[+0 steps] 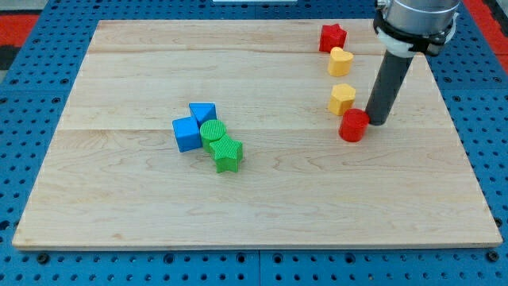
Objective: Separate the blue cube and the blue triangle
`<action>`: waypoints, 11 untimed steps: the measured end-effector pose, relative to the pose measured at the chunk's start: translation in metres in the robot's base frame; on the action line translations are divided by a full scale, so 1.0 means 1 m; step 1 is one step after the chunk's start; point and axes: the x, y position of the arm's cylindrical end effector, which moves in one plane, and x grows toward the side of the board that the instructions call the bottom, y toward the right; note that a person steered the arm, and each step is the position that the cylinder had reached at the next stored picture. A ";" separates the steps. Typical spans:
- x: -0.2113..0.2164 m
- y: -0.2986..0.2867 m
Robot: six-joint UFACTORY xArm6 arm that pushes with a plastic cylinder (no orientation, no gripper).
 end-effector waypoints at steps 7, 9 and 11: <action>0.157 -0.029; 0.183 -0.115; 0.170 -0.302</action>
